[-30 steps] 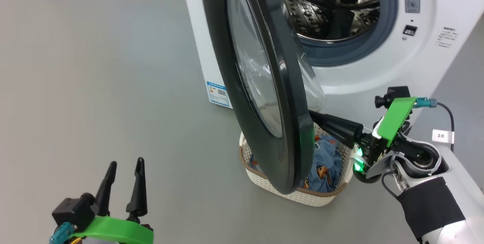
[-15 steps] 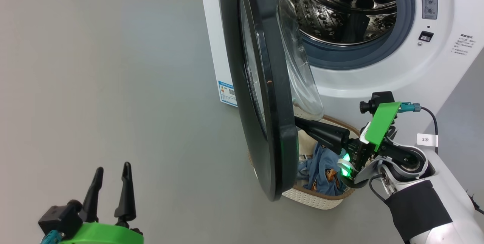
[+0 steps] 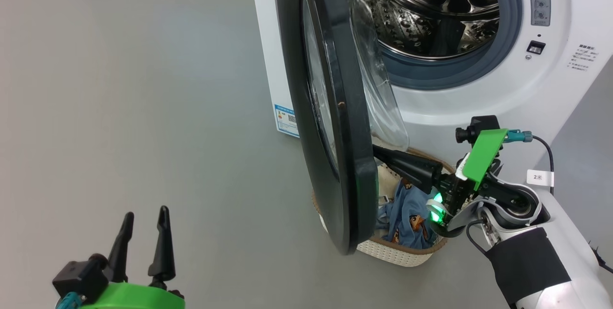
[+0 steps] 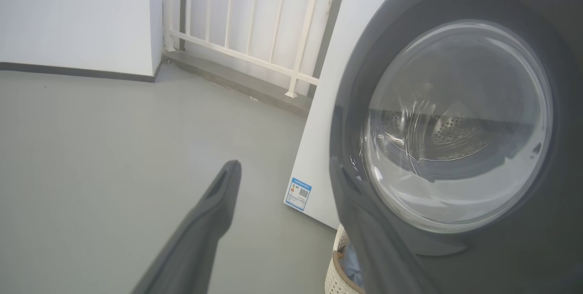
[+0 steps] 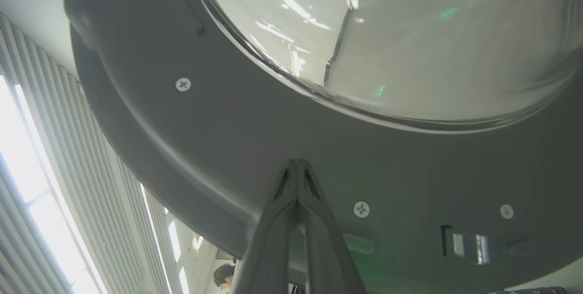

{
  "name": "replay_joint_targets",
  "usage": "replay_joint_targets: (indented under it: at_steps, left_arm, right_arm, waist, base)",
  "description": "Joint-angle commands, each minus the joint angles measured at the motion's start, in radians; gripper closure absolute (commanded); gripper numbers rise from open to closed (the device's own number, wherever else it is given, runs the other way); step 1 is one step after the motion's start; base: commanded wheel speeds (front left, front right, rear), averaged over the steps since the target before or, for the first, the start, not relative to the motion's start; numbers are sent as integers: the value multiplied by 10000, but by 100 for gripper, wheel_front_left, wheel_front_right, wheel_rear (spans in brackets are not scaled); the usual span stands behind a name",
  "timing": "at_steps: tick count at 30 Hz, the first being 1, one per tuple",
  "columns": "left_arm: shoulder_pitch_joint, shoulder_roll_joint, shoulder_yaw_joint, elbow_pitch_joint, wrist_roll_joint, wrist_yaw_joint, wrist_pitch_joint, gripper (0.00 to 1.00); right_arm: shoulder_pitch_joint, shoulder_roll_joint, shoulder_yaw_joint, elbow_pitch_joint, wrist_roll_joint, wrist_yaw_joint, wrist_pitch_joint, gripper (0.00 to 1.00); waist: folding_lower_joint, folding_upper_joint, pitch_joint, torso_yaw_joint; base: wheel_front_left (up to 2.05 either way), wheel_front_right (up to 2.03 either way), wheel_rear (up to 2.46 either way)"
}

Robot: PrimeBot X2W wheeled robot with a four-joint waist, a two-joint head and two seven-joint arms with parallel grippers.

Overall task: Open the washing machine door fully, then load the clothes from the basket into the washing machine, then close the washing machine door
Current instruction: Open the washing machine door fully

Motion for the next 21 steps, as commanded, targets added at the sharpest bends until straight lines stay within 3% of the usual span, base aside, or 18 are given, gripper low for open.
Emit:
replay_joint_targets:
  at_steps: [1, 4, 8, 9, 15, 21]
  left_arm:
    - [-176, 113, 243, -162, 90, -43, -65, 0]
    - [-232, 116, 83, -55, 69, -45, -65, 0]
    - [-292, 184, -97, 78, 32, -46, -65, 0]
    - [-300, 201, -114, 89, 13, -47, -65, 0]
    - [-297, 266, -174, 107, -46, -47, -65, 0]
    - [-281, 308, -182, 44, -69, -48, -65, 0]
  right_arm:
    - [-243, 137, 39, -316, -49, 60, -65, 100]
    - [-102, 99, -128, -394, -122, 60, -139, 98]
    - [129, 64, -349, -610, -241, 60, -307, 47]
    - [169, 62, -390, -703, -301, 60, -378, 0]
    - [375, 17, -546, -1157, -544, 60, -592, 0]
    - [725, -368, -347, -1950, -1976, 60, -1913, 0]
  waist:
    - [0, 0, -50, -34]
    - [0, 0, -163, -96]
    - [0, 0, -330, -274]
    - [0, 0, -346, -352]
    - [0, 0, -449, -775]
    - [0, 0, -569, -1391]
  base:
    - [0, 0, 0]
    - [0, 0, 0]
    - [0, 0, 0]
    - [0, 0, 0]
    - [0, 0, 0]
    - [0, 0, 0]
